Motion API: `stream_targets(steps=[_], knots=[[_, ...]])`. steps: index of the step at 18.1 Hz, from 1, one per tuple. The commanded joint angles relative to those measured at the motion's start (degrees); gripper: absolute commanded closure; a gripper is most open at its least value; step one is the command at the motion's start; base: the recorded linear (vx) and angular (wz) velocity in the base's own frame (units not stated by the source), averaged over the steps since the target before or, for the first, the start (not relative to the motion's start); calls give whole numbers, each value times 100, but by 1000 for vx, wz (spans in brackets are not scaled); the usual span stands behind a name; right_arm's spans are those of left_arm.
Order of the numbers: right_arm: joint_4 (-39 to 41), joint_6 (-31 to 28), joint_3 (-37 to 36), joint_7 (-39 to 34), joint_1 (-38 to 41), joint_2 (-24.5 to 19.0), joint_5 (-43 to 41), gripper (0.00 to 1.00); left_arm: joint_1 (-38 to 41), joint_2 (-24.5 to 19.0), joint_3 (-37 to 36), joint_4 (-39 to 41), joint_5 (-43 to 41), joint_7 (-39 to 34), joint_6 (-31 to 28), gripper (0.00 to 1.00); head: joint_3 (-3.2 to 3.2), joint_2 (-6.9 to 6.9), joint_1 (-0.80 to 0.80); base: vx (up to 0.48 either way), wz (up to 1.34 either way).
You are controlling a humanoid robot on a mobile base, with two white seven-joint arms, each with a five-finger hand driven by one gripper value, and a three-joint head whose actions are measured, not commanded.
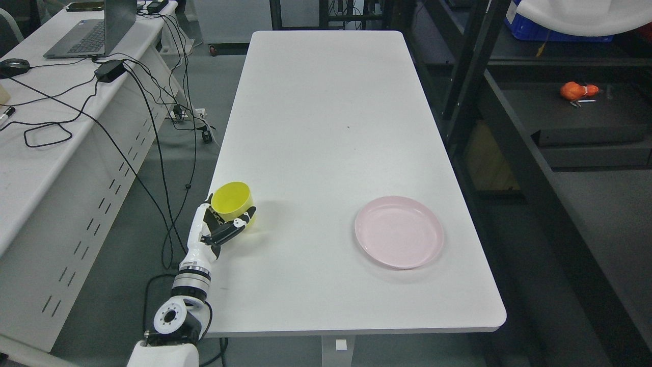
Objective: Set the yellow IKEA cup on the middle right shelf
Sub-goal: 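Close the left hand around the yellow cup and lift it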
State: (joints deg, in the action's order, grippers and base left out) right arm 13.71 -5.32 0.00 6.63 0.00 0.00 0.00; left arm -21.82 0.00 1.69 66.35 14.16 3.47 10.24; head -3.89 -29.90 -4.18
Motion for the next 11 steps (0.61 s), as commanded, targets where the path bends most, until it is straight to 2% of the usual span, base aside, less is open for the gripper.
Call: stream_targets(steps=[1,3,5,11], knots=[[0,-5,97,5,79,100,-141,1,38,-100,437,1035,306,-4,-39,100,0,0,0,0,0],[0,-5,97,5,79,100,-141,1,151,-100,411,1799,429,-4,-302,100,0,0,0,0,0],[0,-5,97,5,79,100,-141,1,266,-100,358,2214,430,5,-400,100,0,0,0,0,0],[0,-5,97,5,79,100,-141,1,749,-100,138,2629,430,5,-400,100,0,0,0,0,0]])
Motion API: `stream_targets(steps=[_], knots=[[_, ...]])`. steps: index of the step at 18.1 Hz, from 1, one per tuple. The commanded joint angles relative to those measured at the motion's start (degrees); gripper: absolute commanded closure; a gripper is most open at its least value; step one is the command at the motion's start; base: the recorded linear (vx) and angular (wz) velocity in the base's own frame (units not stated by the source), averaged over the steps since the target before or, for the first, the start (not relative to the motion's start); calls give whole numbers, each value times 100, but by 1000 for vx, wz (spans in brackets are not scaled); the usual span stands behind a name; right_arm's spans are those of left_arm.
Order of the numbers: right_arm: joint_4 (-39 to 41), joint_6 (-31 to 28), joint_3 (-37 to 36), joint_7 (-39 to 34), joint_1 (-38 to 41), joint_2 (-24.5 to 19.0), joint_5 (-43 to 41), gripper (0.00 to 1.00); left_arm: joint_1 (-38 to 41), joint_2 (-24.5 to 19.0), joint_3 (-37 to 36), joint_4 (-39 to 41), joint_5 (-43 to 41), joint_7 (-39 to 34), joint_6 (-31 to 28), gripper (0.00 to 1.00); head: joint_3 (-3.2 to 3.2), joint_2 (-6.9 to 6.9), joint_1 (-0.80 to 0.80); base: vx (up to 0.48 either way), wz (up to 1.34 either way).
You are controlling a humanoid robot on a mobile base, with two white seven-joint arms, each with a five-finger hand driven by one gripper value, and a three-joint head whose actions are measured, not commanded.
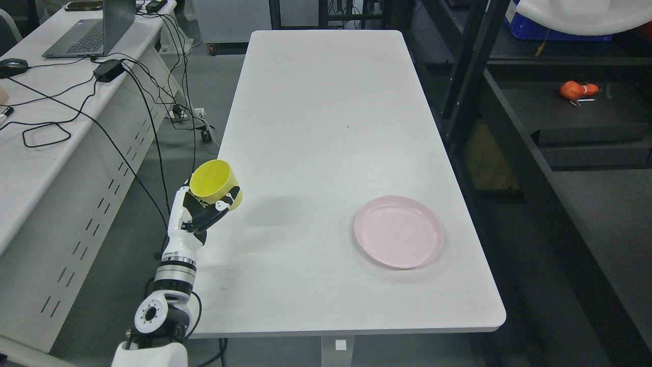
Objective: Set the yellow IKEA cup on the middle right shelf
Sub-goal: 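Close the left hand around the yellow cup and lift it, then hold the cup in the left hand while turning toward the shelves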
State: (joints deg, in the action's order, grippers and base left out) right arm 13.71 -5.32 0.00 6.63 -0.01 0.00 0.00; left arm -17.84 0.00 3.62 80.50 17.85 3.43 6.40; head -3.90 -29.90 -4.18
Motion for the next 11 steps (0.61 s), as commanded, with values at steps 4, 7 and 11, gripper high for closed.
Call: stream_targets(steps=[4,7,11], knots=[[0,-5,97,5,80,100,-141,1,369,-100,-63,1240,61,9,-16,100,0,0,0,0,0],[0,-5,97,5,80,100,-141,1,378,-100,-72,1266,61,9,-25,100,0,0,0,-65,29],[0,-5,97,5,80,100,-141,1,387,-100,-72,1345,61,9,-51,100,0,0,0,-123,25]])
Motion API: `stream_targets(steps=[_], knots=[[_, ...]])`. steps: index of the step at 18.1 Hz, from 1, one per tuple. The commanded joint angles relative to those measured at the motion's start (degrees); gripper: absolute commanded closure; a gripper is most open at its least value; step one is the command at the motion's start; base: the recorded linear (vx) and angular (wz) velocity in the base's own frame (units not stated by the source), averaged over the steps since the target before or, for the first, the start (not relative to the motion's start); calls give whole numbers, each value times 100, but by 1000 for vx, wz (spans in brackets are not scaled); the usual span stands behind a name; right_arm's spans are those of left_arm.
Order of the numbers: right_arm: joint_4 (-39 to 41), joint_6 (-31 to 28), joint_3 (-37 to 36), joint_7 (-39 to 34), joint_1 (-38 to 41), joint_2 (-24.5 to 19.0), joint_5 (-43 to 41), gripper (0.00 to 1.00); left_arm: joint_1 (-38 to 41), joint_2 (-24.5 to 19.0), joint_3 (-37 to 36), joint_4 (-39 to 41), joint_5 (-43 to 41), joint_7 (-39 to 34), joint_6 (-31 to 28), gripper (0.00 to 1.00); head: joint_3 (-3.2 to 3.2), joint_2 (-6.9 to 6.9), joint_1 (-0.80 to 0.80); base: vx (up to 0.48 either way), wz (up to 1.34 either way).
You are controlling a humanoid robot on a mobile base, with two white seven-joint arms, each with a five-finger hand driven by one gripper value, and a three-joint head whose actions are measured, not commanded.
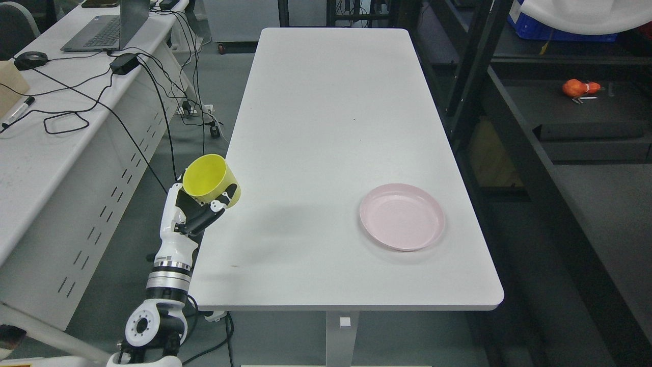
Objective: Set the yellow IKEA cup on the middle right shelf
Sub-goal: 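Hold the cup in the left hand while turning toward the shelves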
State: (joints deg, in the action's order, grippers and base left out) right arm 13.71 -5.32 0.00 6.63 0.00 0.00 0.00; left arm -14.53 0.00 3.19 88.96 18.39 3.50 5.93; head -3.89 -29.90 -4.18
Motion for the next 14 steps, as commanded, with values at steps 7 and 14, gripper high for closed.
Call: stream_targets(steps=[7,14], knots=[[0,-4,97,5,79,100,-141,1,135,-100,-301,745,7,-7,-13,100,0,0,0,-171,46],[0,-4,97,5,79,100,-141,1,144,-100,-407,789,16,-8,-4,100,0,0,0,-181,-63]])
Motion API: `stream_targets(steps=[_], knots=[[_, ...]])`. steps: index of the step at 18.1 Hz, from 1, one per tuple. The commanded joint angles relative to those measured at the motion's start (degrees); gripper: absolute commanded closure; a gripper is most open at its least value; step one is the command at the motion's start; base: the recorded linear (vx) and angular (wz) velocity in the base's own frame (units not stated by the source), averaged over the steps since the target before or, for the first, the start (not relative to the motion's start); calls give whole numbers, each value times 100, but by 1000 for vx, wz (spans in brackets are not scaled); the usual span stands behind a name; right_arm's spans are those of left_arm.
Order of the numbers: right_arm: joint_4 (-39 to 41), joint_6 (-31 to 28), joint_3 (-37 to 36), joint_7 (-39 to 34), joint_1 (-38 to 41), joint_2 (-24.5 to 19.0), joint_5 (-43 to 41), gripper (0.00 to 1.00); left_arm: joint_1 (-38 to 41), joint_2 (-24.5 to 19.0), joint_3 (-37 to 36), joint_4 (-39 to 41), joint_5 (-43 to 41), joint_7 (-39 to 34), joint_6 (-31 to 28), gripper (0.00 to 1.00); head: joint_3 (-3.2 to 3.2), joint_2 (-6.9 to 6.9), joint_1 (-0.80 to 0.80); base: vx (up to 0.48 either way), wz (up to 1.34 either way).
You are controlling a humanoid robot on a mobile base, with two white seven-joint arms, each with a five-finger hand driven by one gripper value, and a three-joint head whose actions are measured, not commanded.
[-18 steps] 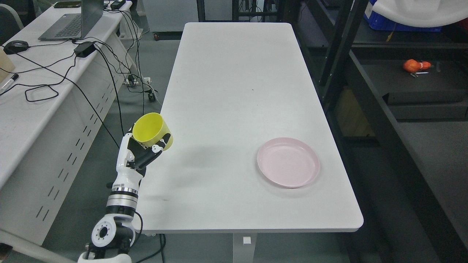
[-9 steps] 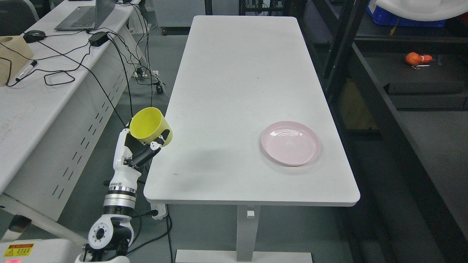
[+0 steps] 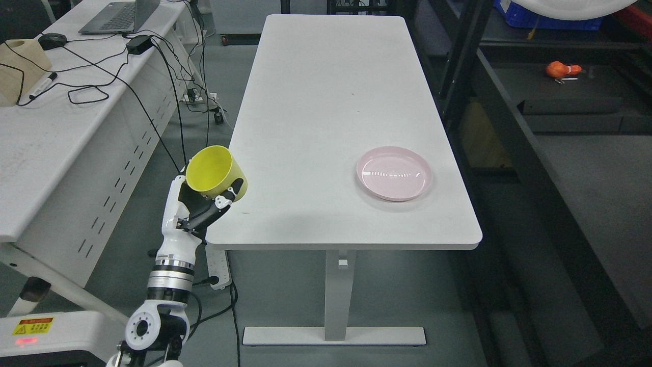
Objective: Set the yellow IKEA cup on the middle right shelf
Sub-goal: 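Hold the cup in the left hand while turning toward the shelves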
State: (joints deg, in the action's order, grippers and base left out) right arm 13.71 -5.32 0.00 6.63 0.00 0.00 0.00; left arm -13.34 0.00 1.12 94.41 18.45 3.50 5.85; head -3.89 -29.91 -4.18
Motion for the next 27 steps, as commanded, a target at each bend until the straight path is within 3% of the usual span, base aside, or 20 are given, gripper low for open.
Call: stream_targets(steps=[1,14,27], knots=[[0,-5,97,5,79,100,-141,1,50,-100,-200,245,9,-7,4,100,0,0,0,-189,-276],[9,-5,97,5,79,100,-141,1,86,-100,-305,298,9,2,4,100,0,0,0,-226,-552],[0,-5,105,5,79,100,-141,1,305,-100,-954,578,9,2,39,99,0,0,0,-179,-762]])
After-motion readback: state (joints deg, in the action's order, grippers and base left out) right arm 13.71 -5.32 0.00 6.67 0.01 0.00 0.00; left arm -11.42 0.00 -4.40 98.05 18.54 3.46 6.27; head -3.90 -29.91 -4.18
